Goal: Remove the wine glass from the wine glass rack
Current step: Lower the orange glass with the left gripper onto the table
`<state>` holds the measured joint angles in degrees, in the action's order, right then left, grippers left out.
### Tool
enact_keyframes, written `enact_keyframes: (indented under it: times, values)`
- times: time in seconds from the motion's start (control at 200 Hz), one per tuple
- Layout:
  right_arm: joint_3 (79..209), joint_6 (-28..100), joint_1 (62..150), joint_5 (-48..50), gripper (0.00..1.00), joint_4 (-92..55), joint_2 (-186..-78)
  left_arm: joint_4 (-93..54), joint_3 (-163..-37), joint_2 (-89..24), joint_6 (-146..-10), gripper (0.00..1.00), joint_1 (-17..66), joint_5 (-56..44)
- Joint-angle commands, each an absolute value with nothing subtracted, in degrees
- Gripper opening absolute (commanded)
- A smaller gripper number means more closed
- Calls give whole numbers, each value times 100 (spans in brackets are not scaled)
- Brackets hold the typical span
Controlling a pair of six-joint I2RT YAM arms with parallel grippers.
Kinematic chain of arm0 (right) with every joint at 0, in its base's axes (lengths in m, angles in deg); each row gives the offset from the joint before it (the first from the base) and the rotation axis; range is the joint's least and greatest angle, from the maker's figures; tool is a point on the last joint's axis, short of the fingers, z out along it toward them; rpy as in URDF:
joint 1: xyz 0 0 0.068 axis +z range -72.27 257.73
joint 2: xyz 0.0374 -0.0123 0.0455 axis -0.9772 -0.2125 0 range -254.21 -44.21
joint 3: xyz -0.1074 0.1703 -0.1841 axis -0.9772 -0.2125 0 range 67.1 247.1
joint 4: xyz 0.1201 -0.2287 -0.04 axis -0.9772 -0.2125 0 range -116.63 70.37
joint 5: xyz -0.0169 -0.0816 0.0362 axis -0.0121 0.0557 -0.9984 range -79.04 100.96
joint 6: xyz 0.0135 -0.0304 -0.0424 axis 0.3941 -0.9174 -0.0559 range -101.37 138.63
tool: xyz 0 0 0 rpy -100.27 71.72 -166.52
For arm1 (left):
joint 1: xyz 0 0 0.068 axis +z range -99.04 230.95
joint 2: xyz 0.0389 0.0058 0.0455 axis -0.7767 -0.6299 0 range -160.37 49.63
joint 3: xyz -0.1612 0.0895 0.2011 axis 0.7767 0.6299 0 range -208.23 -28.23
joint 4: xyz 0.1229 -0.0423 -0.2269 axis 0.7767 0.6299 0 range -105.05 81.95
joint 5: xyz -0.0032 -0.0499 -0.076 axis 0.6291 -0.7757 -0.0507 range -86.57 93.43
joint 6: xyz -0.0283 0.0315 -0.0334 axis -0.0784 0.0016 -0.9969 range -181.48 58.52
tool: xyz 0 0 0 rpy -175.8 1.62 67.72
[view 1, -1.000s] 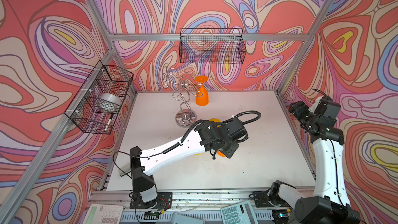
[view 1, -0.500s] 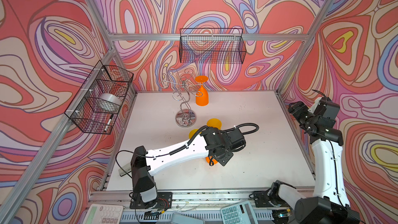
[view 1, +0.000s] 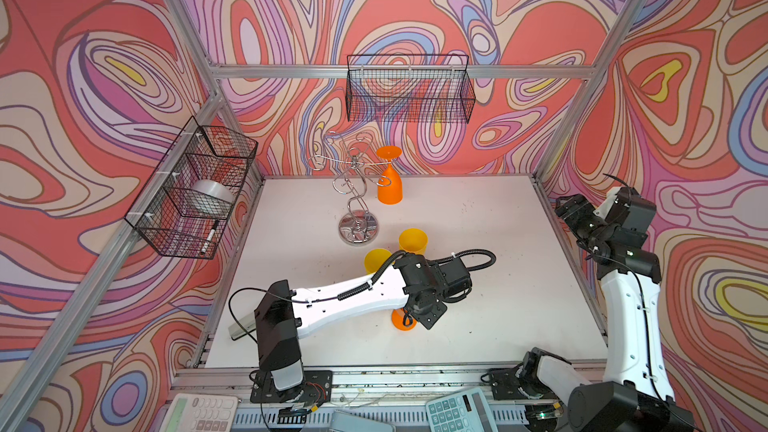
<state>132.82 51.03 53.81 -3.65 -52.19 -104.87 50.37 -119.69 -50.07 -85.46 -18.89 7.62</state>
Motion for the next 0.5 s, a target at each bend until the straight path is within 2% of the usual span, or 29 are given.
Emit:
enact_keyframes:
  times: [0.0,0.095,0.17,0.361,0.496]
  values:
    - [13166,5150,5375,-451,85,-5109,-10353,4977,-11958,-5134,-8512,0,-1931,707]
    - [13170,5122,5375,-442,85,-5143,-10341,5003,-11973,-5168,-8502,1,-1935,732]
    - [13179,5117,5374,-450,85,-5143,-10330,5029,-11998,-5159,-8496,14,-1933,730]
    - [13179,5159,5375,-499,85,-5101,-10332,5142,-12052,-5102,-8486,38,-1927,783]
    - [13197,5148,5378,-510,85,-5098,-10330,5291,-12321,-5000,-8426,67,-1931,745]
